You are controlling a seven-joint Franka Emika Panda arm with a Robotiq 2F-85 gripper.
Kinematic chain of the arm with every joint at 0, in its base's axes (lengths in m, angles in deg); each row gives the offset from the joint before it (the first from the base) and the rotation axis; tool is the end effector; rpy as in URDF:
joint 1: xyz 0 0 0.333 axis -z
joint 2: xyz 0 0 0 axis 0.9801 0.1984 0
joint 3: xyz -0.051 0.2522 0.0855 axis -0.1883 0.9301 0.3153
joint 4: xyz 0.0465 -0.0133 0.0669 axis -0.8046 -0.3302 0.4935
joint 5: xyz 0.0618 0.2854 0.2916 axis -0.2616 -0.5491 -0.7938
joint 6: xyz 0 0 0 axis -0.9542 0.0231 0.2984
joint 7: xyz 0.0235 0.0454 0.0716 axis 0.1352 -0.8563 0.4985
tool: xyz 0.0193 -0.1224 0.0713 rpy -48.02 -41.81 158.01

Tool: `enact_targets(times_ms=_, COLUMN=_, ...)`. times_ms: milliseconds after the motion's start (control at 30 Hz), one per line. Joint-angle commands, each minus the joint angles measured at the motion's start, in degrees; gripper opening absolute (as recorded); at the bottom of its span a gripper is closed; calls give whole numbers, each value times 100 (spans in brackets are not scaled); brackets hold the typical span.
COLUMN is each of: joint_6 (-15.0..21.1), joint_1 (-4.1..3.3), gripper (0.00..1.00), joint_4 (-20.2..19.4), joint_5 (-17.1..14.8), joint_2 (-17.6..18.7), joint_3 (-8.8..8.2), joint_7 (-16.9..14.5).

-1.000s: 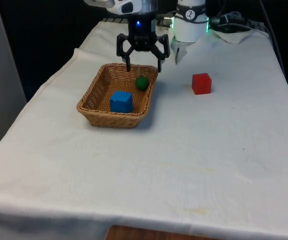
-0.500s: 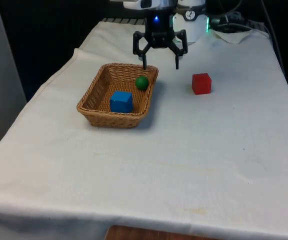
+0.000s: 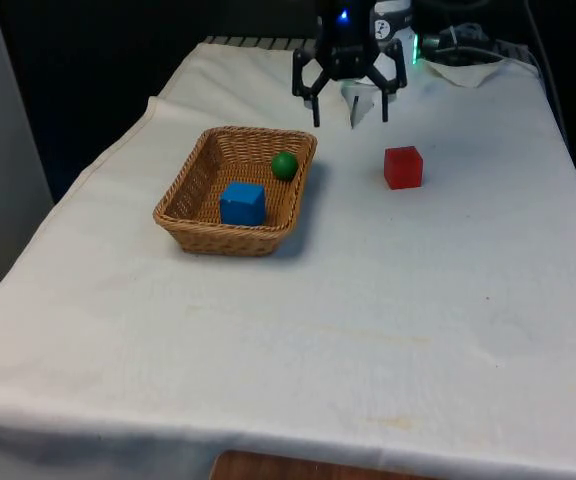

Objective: Place all non-red objects into the basket.

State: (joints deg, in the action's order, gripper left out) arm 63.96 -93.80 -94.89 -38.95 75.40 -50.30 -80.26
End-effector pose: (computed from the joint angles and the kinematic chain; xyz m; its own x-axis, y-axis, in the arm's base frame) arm 0.5150 -0.0383 0.1965 0.9817 0.0779 0.1738 0.0911 -0.9934 -0.0693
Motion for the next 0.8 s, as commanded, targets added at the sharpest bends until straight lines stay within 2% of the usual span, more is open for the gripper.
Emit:
enact_targets(times_ms=0, joint_6=-52, joint_1=-23, gripper=100, joint_4=11, joint_5=172, joint_2=-23, joint_3=-11, joint_7=138)
enact_targets(times_ms=67, joint_6=-120, joint_1=-17, gripper=100, joint_4=23, joint_5=223, joint_2=-80, joint_3=29, joint_7=155)
enact_targets(times_ms=100, joint_6=-86, joint_1=0, gripper=100, joint_4=6, joint_5=52, joint_2=-97, joint_3=57, joint_7=11)
enact_targets(times_ms=133, joint_6=-160, joint_1=-17, gripper=100, joint_4=29, joint_5=246, joint_2=-109, joint_3=46, joint_7=166)
enact_targets(times_ms=367, joint_6=-625, joint_1=-6, gripper=100, joint_4=132, joint_5=384, joint_2=-304, joint_3=183, joint_7=281)
enact_targets(times_ms=400, joint_6=-682, joint_1=-6, gripper=100, joint_4=149, joint_5=395, joint_2=-321, joint_3=189, joint_7=292)
enact_targets(times_ms=433, joint_6=-602, joint_1=0, gripper=100, joint_4=126, joint_5=258, joint_2=-327, joint_3=195, joint_7=166)
enact_targets(times_ms=467, joint_6=-745, joint_1=-6, gripper=100, joint_4=166, joint_5=401, joint_2=-327, joint_3=201, joint_7=298)
enact_targets(times_ms=633, joint_6=-1106, joint_1=6, gripper=100, joint_4=292, joint_5=407, joint_2=-332, joint_3=212, joint_7=321)
enact_targets(times_ms=667, joint_6=-1026, joint_1=0, gripper=100, joint_4=275, joint_5=269, joint_2=-344, joint_3=223, joint_7=195)
enact_targets(times_ms=700, joint_6=-1157, joint_1=6, gripper=100, joint_4=321, joint_5=413, joint_2=-321, joint_3=212, joint_7=321)
enact_targets(times_ms=767, joint_6=-1306, joint_1=29, gripper=100, joint_4=413, joint_5=453, joint_2=-281, joint_3=189, joint_7=344)
